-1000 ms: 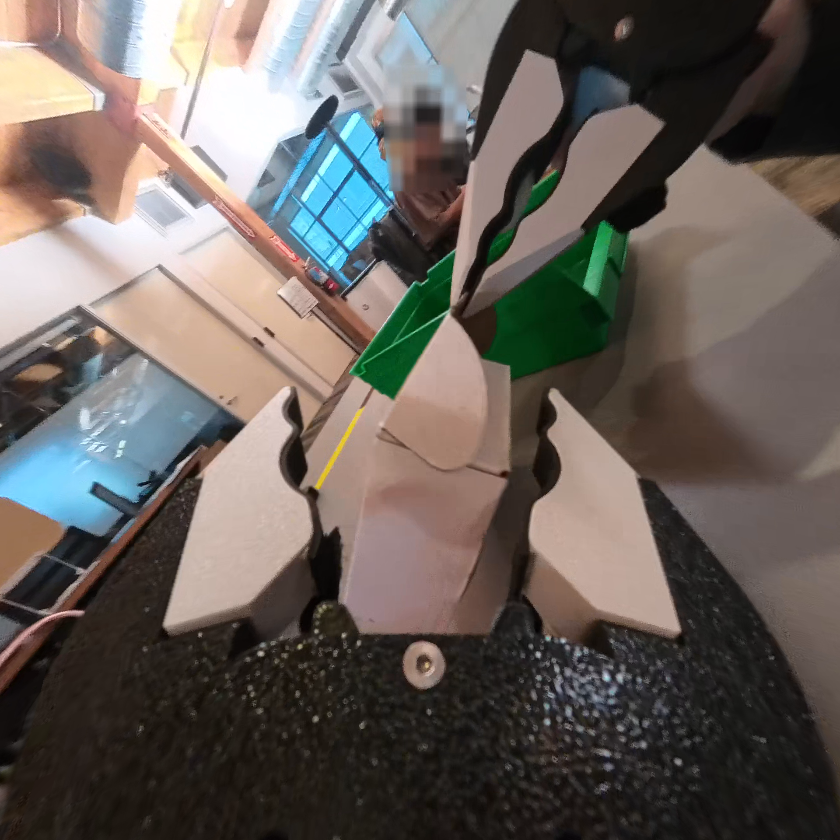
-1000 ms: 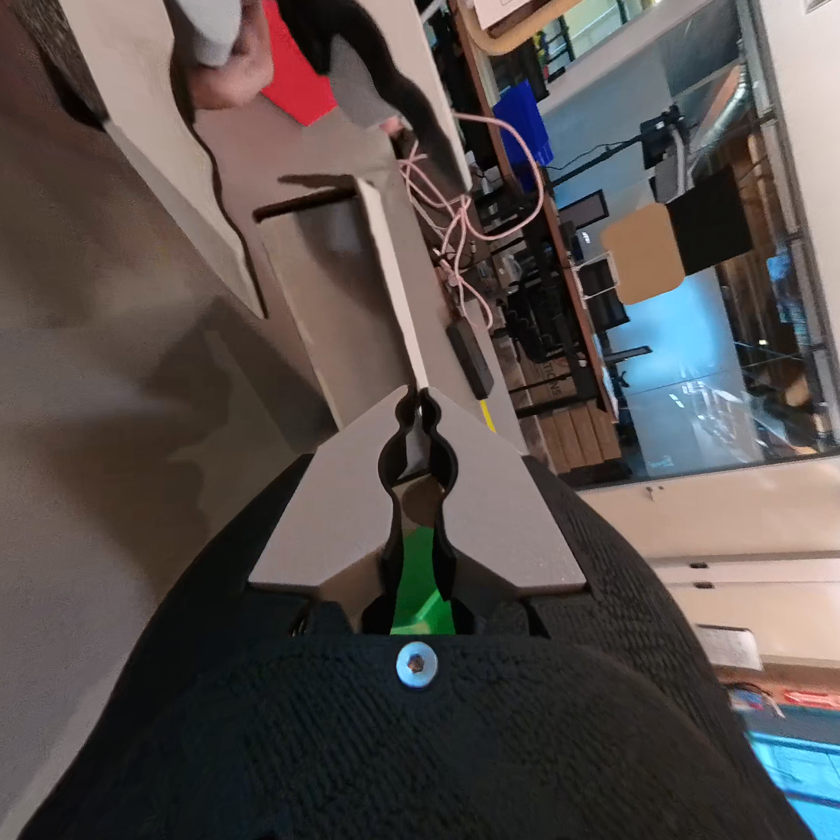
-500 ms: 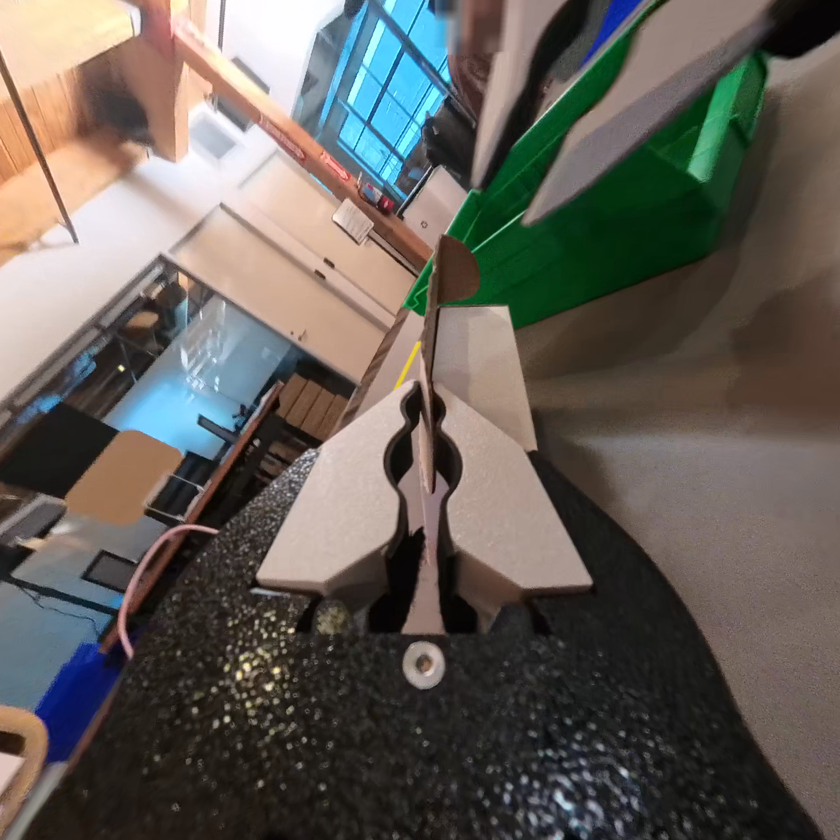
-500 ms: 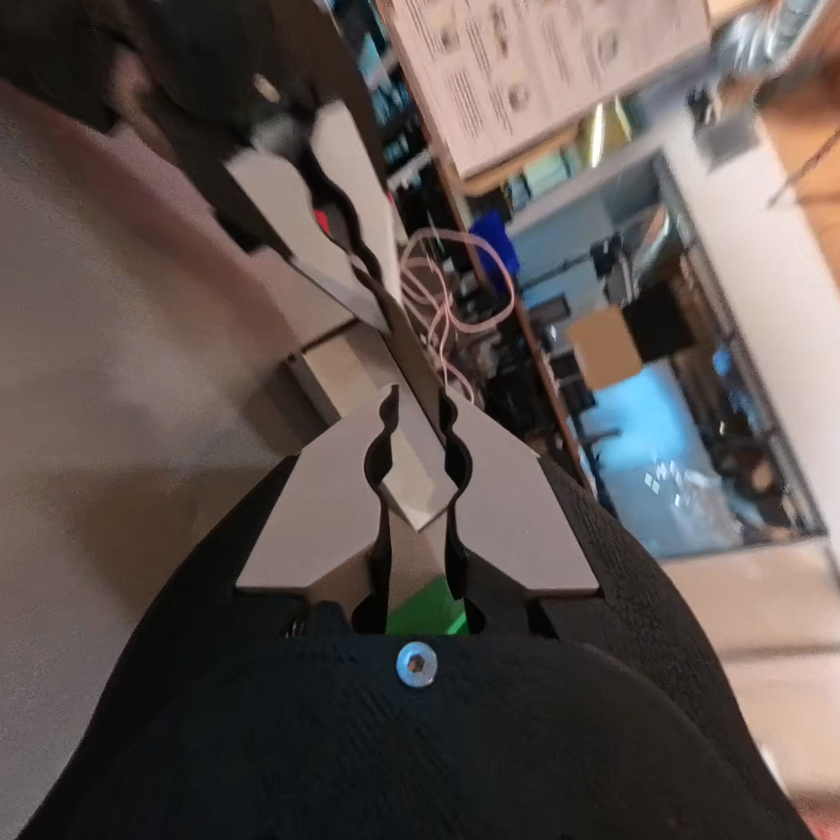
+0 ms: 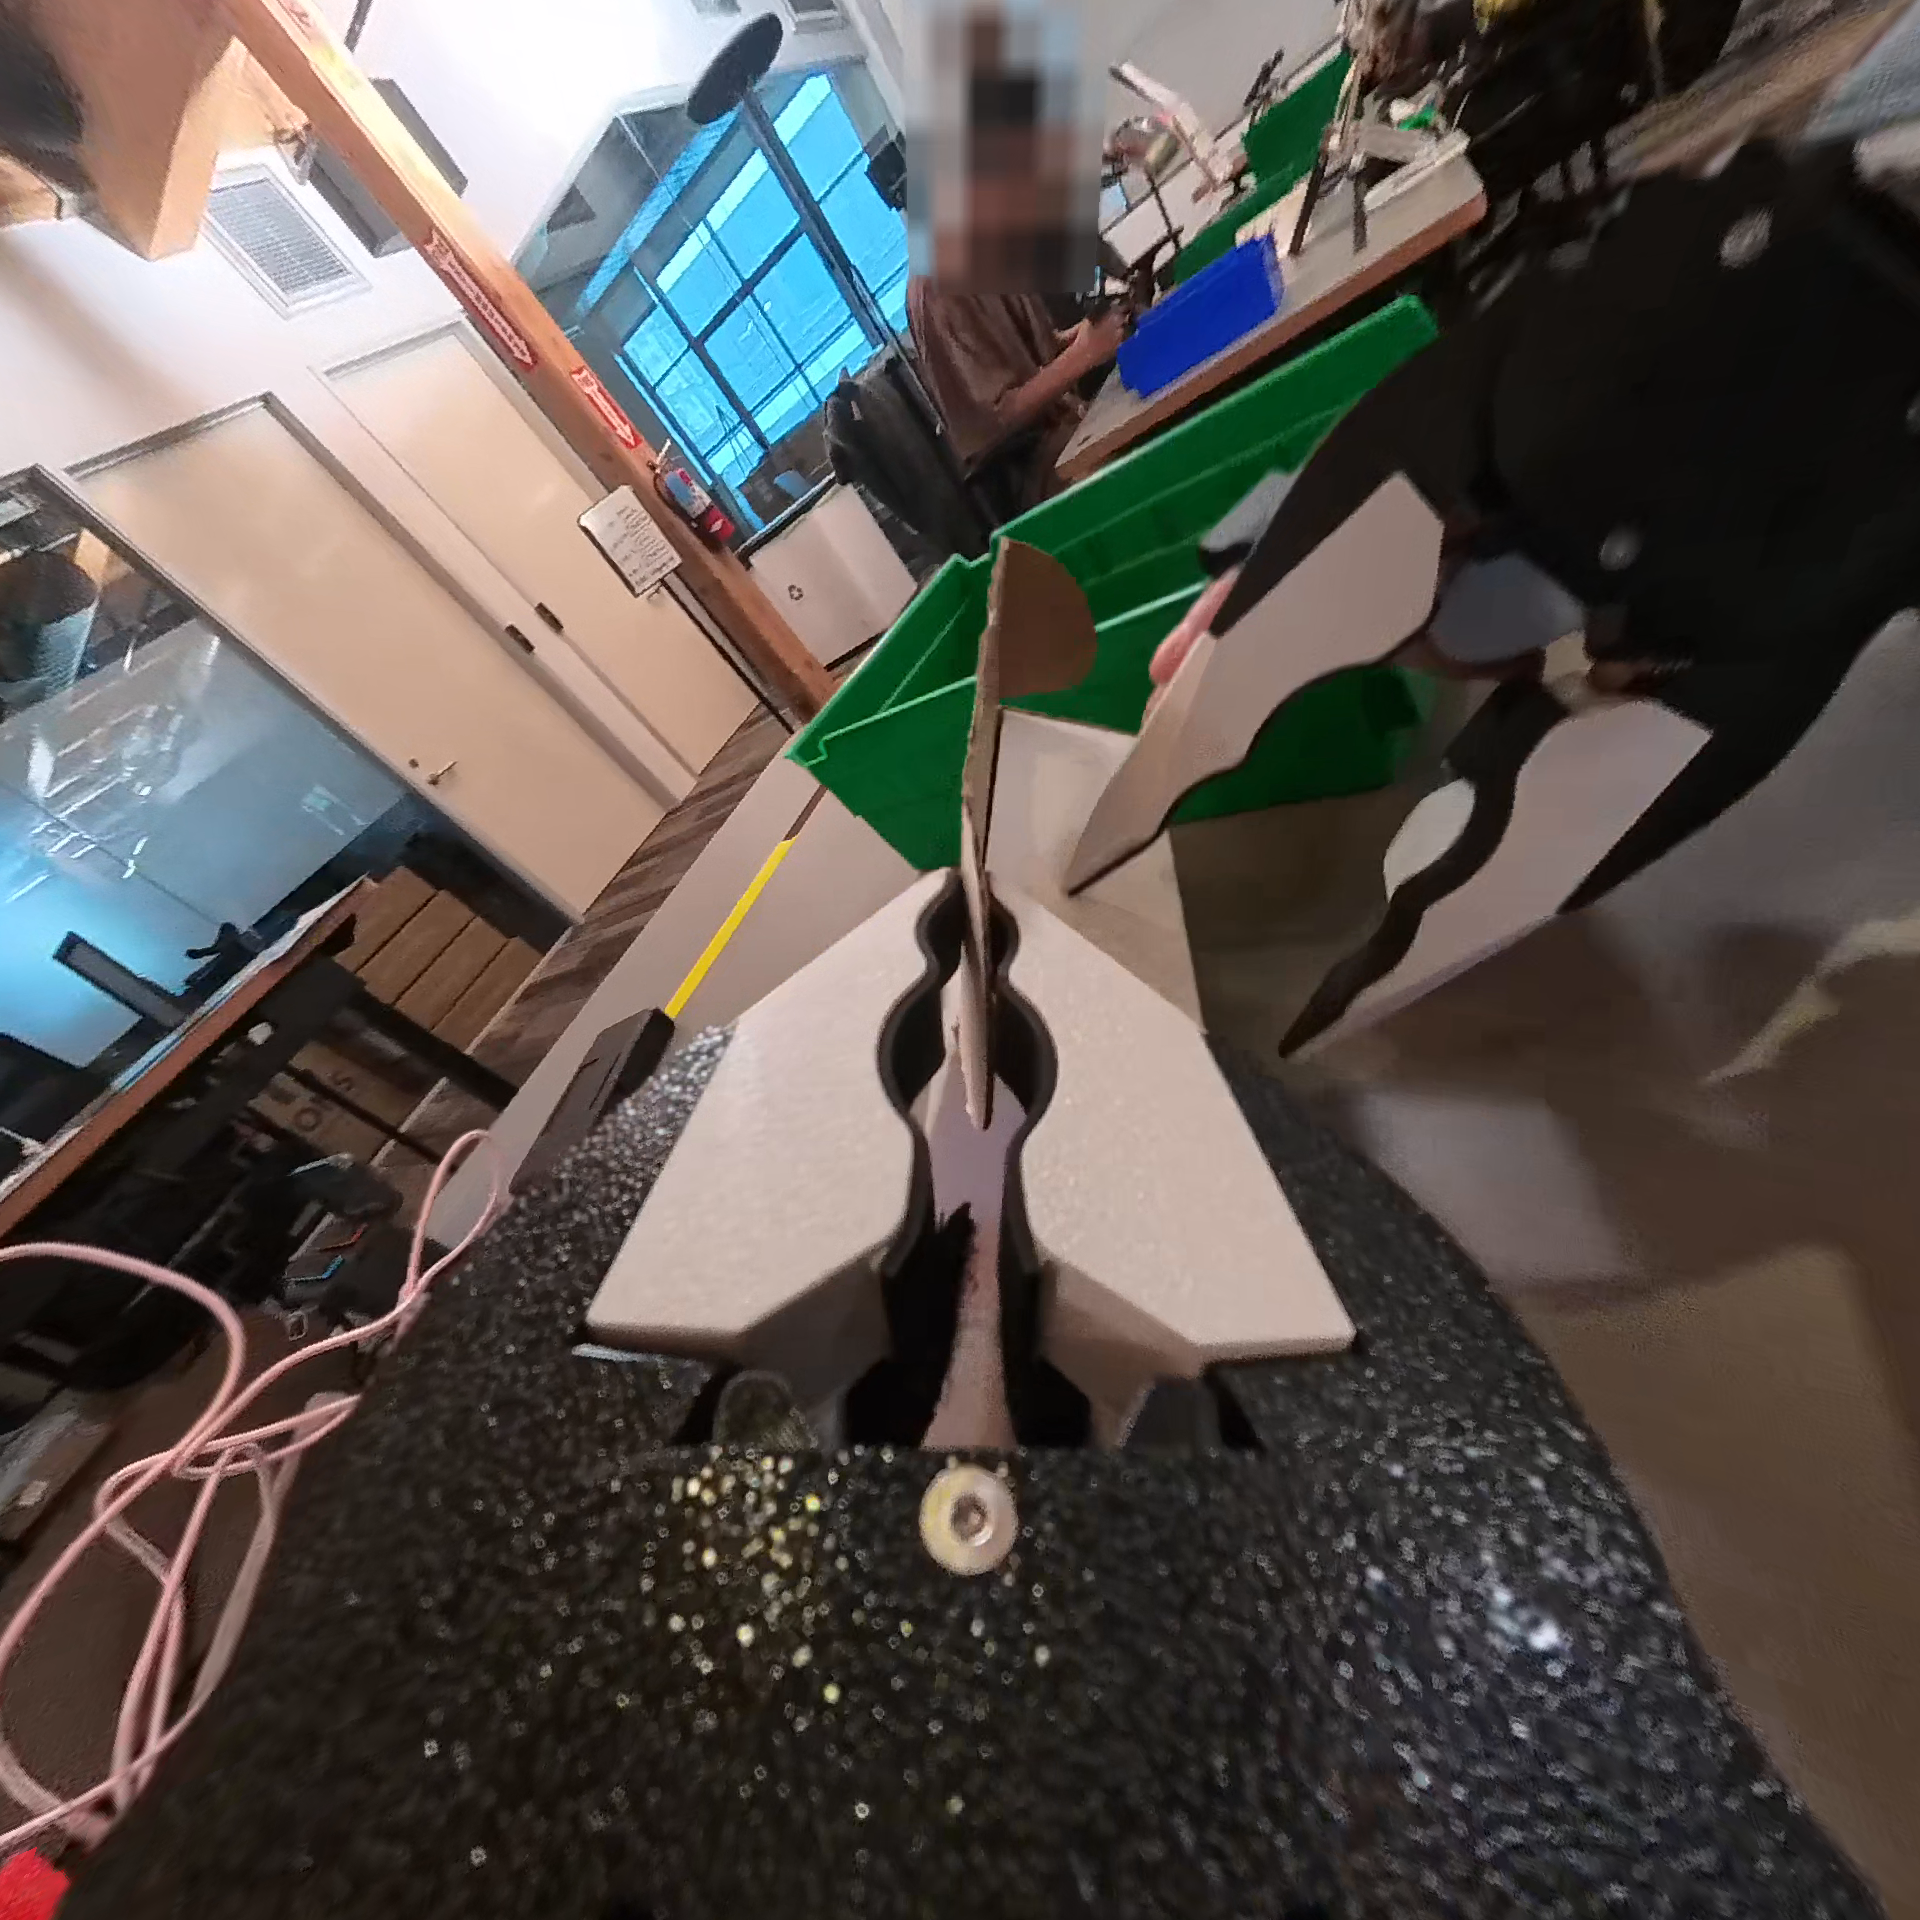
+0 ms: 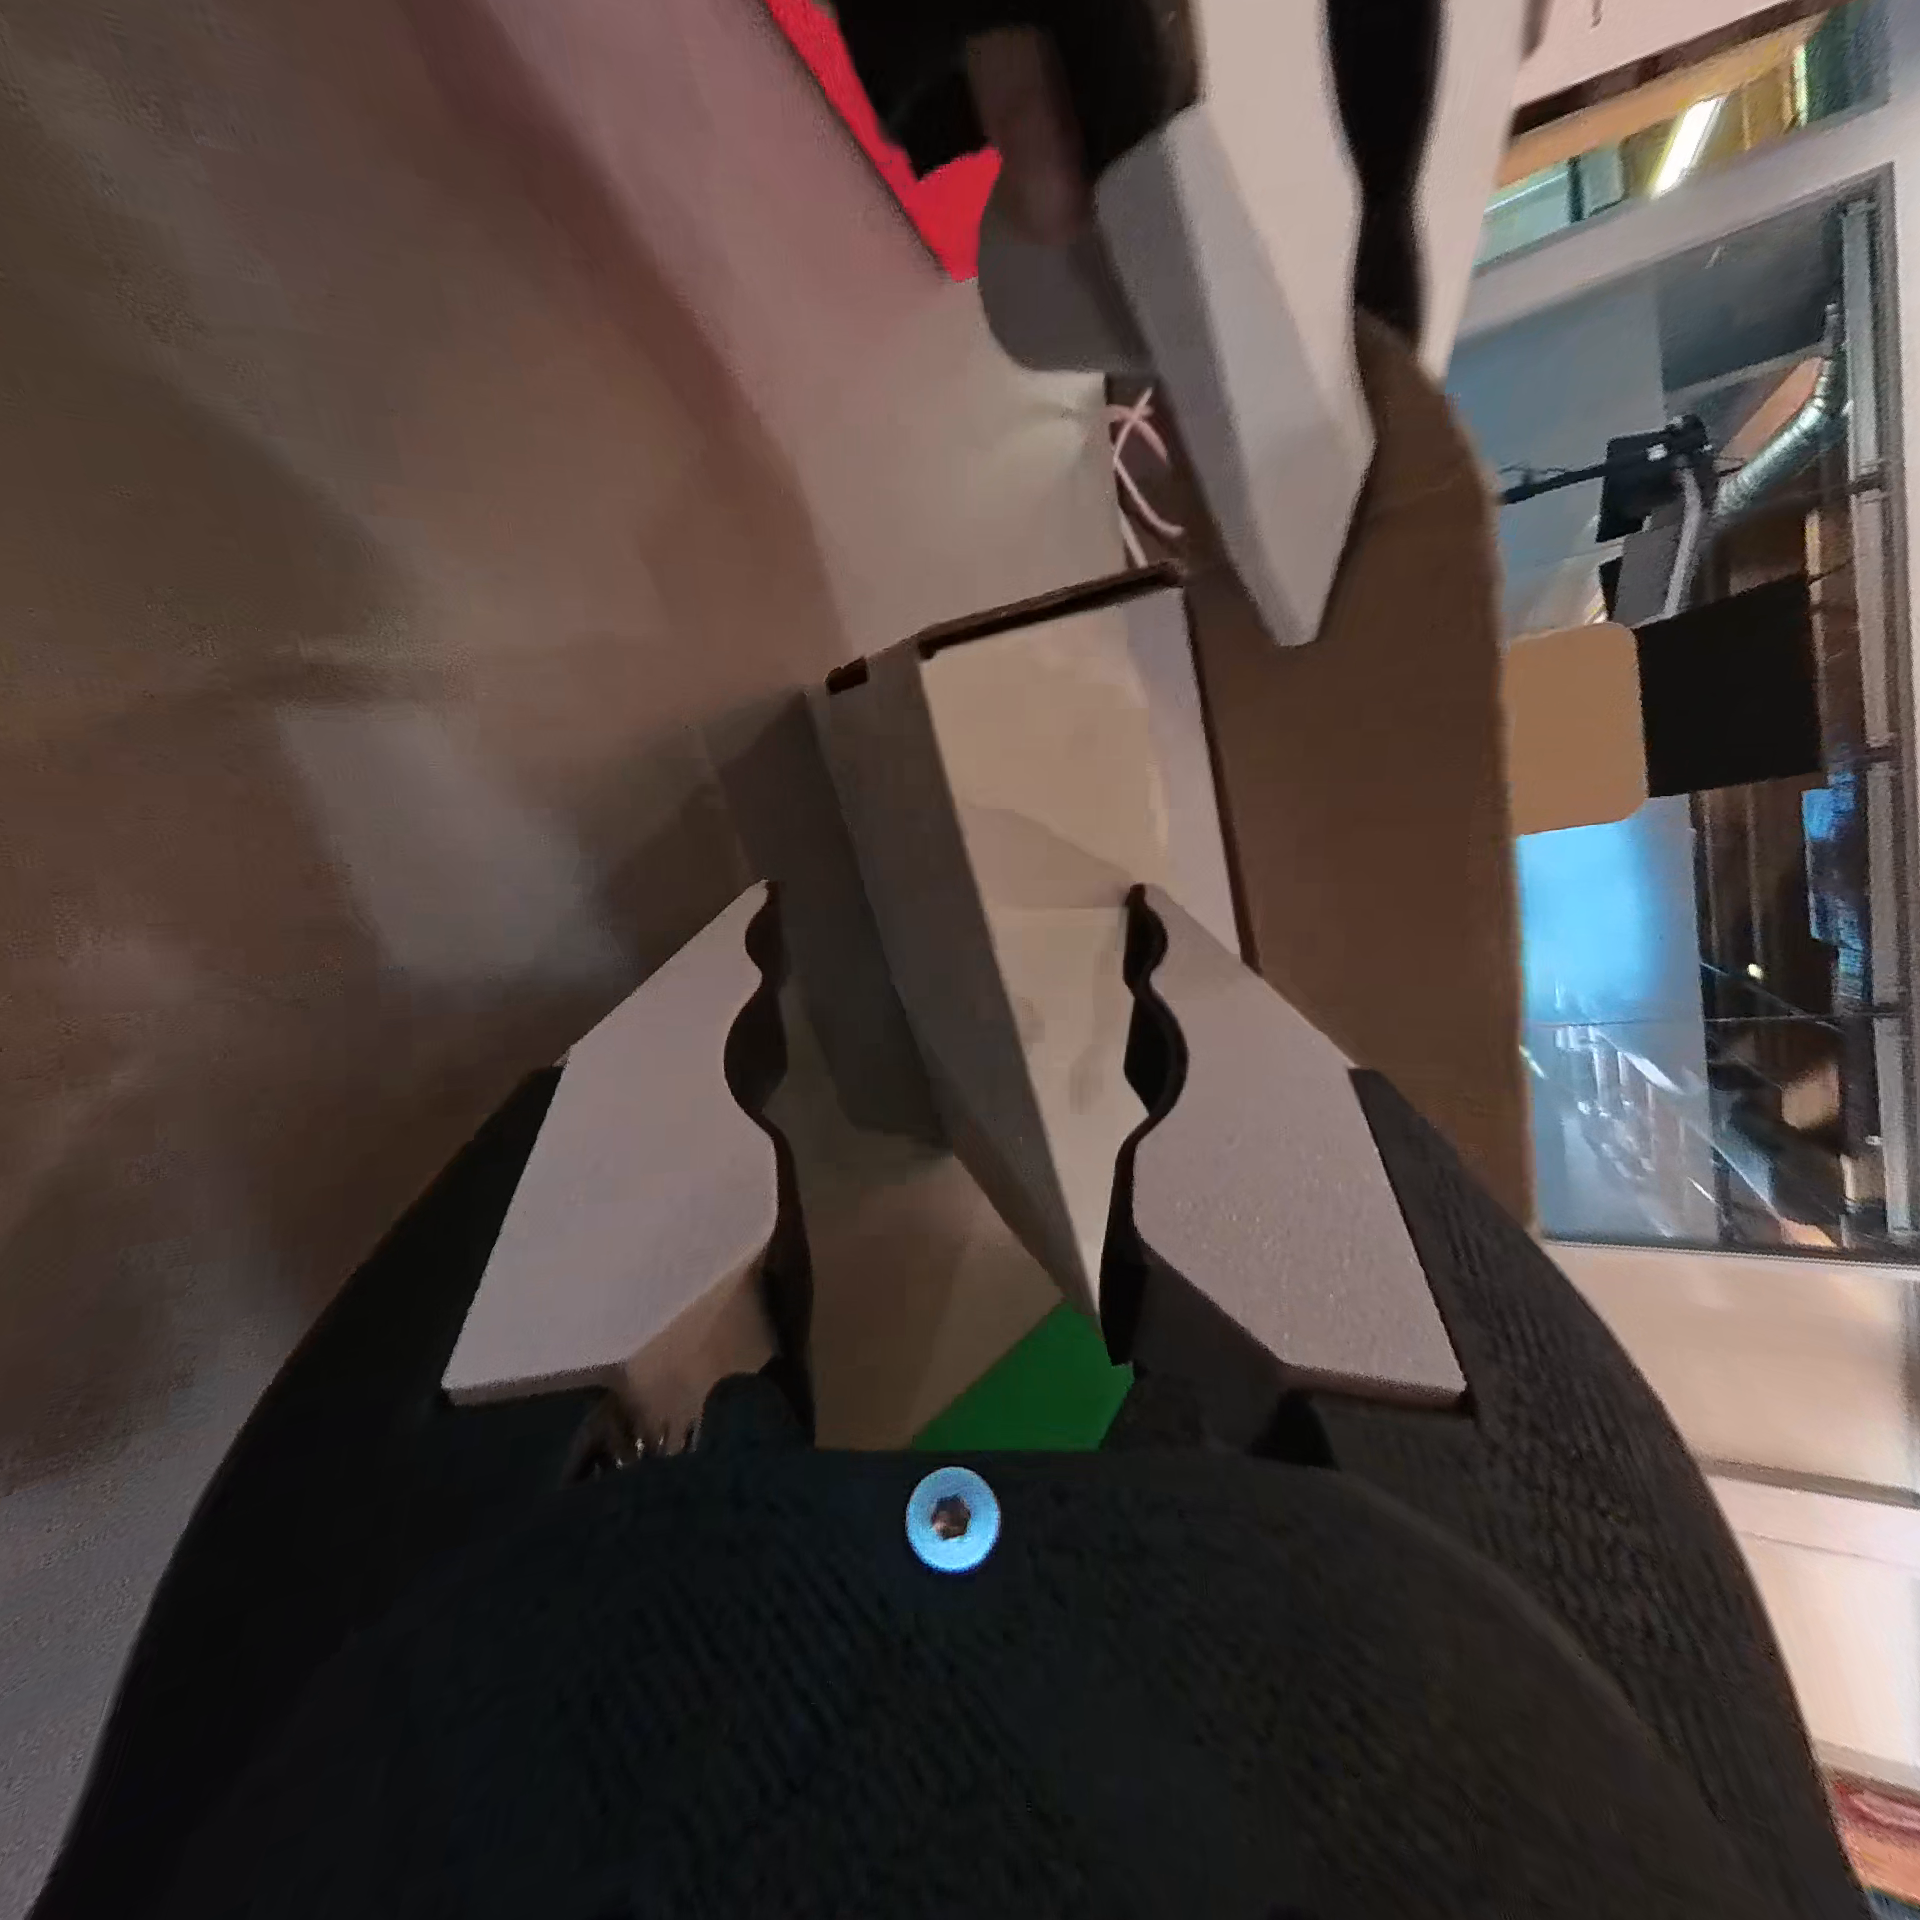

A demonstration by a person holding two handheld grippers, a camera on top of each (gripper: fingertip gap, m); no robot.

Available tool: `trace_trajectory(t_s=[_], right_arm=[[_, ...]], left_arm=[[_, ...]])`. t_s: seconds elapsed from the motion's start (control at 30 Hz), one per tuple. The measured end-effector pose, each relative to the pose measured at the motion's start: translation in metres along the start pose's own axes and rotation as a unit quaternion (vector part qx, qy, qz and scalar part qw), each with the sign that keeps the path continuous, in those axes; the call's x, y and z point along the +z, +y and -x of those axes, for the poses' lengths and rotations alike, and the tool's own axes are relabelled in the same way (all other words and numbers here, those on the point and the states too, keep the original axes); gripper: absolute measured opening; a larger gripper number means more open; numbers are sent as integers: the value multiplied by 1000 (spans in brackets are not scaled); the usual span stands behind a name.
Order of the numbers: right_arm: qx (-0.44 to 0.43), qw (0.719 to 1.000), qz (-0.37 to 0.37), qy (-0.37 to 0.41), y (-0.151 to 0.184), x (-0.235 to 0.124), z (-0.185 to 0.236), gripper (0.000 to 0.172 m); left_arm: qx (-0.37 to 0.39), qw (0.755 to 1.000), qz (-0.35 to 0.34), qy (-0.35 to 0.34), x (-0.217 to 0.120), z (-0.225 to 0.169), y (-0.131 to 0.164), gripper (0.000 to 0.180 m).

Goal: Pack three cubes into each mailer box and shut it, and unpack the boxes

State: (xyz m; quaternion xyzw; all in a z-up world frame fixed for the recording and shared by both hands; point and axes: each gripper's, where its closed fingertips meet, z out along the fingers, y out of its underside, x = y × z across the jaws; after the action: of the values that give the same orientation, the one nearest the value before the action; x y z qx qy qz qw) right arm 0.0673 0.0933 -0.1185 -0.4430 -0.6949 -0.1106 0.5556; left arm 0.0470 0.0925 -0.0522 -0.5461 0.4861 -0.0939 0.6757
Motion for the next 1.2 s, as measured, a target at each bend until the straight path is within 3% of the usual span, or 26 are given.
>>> trace_trajectory(t_s=[0.17, 0.27, 0.37, 0.47, 0.63, 0.9, 1.2], right_arm=[[74, 991, 6, -112, -1, 0, 29, 66], [68, 986, 23, -152, 6, -1, 42, 64], [76, 988, -32, -131, -13, -11, 29, 58], [65, 994, -69, -61, -23, -18, 3, 60], [55, 997, -25, -43, -2, -6, 3, 64], [33, 996, 15, -84, 11, -3, 19, 16], [50, 990, -20, -130, -7, -11, 31, 7]], left_arm=[[-21, 1000, -8, -5, -1, 4, -1, 0], [-28, 1000, -14, 0, -1, 2, -3, 0], [-25, 1000, -14, -1, -1, 3, -4, 0], [-25, 1000, -18, -1, -2, 3, -5, 0], [-24, 999, -37, 6, -6, 2, -11, 0], [-42, 997, -61, -12, -13, 13, -17, 0], [-68, 989, -91, -97, -24, 44, -19, 3]])
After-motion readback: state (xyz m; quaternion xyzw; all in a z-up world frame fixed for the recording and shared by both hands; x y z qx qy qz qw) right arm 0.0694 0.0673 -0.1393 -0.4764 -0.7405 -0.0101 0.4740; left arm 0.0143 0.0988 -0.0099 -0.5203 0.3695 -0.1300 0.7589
